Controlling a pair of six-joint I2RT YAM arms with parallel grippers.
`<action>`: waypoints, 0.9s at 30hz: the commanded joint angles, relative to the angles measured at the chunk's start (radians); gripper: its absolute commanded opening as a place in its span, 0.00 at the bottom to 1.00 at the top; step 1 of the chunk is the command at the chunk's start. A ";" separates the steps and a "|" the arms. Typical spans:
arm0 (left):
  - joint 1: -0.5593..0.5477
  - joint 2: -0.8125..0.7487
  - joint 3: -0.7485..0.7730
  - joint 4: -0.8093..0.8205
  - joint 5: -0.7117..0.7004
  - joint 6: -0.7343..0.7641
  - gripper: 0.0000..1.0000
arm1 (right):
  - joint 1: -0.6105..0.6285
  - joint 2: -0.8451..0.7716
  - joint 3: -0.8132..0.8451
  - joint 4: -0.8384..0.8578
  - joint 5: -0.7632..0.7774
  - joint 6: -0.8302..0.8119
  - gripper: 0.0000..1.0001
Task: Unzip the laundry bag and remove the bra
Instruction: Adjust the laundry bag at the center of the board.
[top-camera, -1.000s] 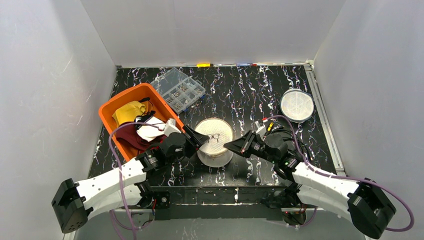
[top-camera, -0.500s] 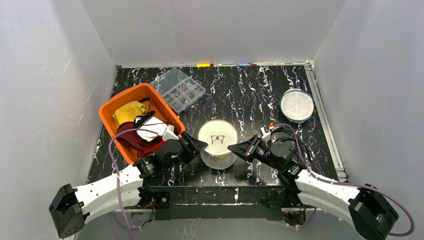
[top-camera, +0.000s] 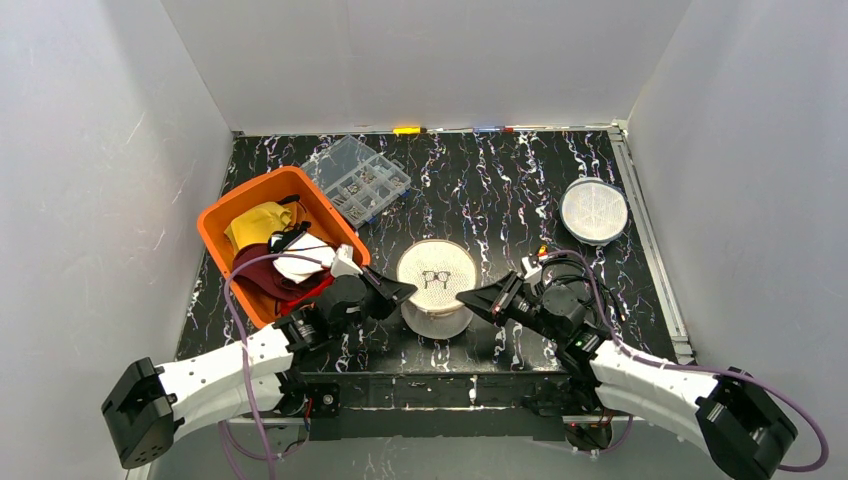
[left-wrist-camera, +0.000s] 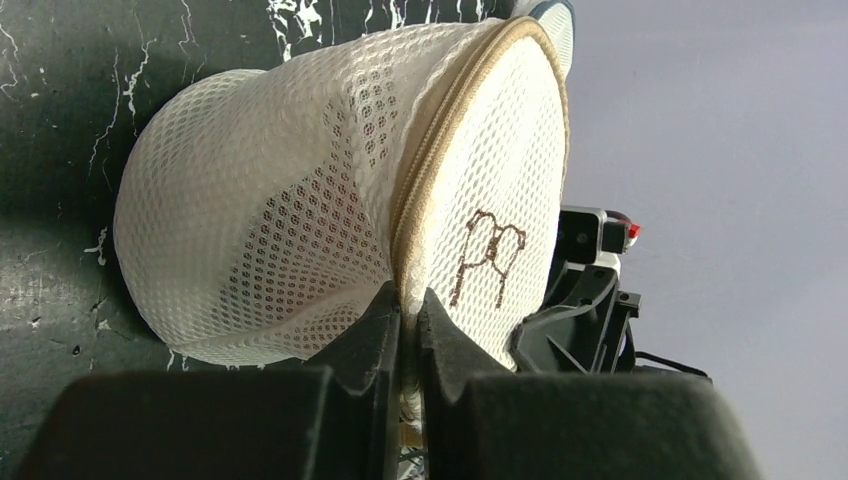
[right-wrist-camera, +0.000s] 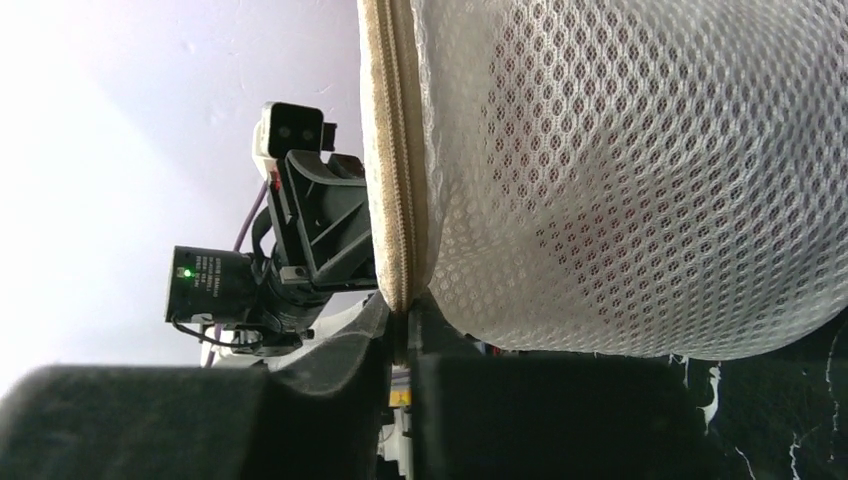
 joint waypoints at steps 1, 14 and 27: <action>-0.004 -0.028 0.029 -0.003 -0.027 0.019 0.00 | 0.003 -0.068 0.088 -0.141 -0.032 -0.150 0.40; -0.004 0.098 0.611 -0.939 -0.188 -0.052 0.00 | 0.003 -0.233 0.552 -1.078 0.309 -0.696 0.99; -0.004 0.389 1.006 -1.255 -0.179 -0.246 0.00 | 0.016 -0.170 0.399 -0.413 -0.224 -0.662 0.98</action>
